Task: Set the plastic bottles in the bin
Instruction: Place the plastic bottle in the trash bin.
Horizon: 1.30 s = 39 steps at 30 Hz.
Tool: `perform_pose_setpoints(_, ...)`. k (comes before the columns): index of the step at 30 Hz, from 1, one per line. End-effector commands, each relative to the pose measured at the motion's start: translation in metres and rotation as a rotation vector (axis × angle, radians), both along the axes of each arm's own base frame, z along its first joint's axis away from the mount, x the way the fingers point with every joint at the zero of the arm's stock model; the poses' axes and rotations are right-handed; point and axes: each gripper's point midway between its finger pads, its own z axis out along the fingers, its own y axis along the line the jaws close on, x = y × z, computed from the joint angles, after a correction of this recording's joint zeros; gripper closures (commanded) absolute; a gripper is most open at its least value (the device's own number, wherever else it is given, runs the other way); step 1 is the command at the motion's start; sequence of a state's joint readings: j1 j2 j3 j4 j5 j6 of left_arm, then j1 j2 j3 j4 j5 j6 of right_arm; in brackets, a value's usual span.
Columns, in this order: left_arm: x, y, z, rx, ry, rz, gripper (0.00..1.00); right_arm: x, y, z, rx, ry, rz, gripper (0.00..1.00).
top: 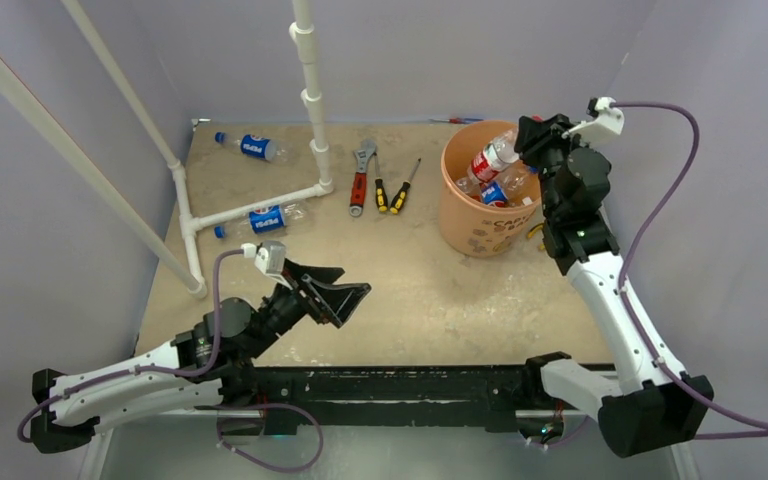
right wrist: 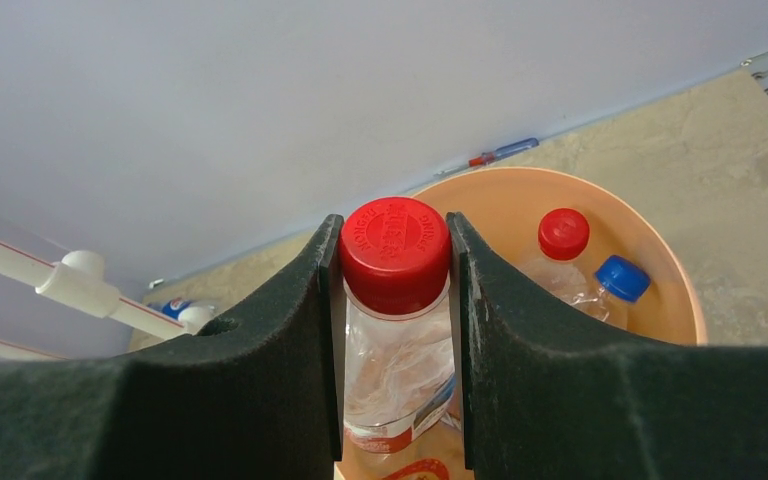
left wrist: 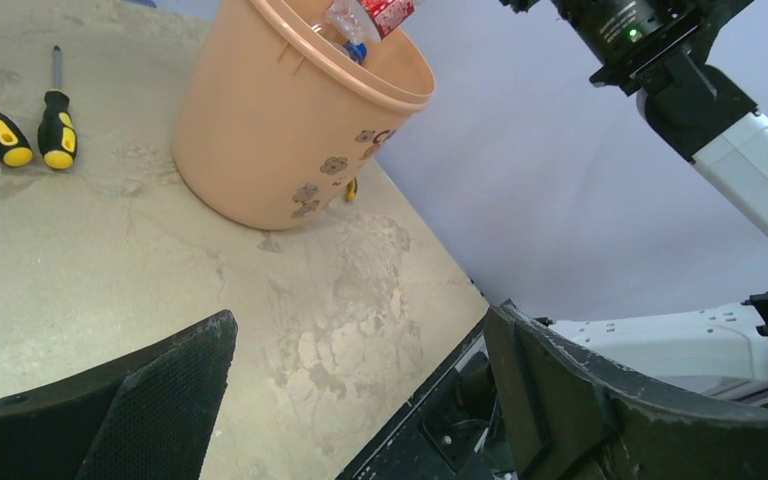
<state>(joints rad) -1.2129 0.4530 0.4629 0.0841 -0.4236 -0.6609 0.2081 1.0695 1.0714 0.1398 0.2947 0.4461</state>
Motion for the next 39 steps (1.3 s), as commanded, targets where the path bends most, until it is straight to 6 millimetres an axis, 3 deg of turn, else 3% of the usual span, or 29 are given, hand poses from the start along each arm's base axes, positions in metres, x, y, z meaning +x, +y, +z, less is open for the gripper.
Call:
perform_pose_setpoints(1,0.007,0.008,0.02,-0.011,-0.037,0.054,0.06,0.013,0.008,-0.001,-0.009,-0.033,0.036,1.0)
perform_pose_setpoints(10,0.009,0.006,0.013,0.001,-0.028,0.061,0.06,0.02,0.011,-0.037,-0.023,0.007,0.044,1.0)
perform_pose_setpoints(14,0.009,0.006,0.016,-0.013,-0.031,0.06,0.06,0.016,0.005,-0.044,0.003,0.021,0.017,1.0)
perform_pose_setpoints(25,0.01,0.005,0.012,-0.014,-0.022,0.062,0.06,0.002,-0.014,-0.029,-0.013,-0.009,-0.071,1.0)
perform_pose_setpoints(30,0.01,0.006,0.015,-0.019,-0.023,0.063,0.06,-0.01,-0.018,0.012,0.005,-0.143,-0.084,1.0)
perform_pose_setpoints(35,0.01,0.004,0.015,-0.026,-0.014,0.061,0.06,0.004,-0.019,0.034,-0.037,-0.167,-0.104,1.0)
perform_pose_setpoints(39,0.009,0.002,0.011,-0.018,0.008,0.055,0.06,0.02,-0.025,0.019,-0.036,-0.126,-0.154,1.0)
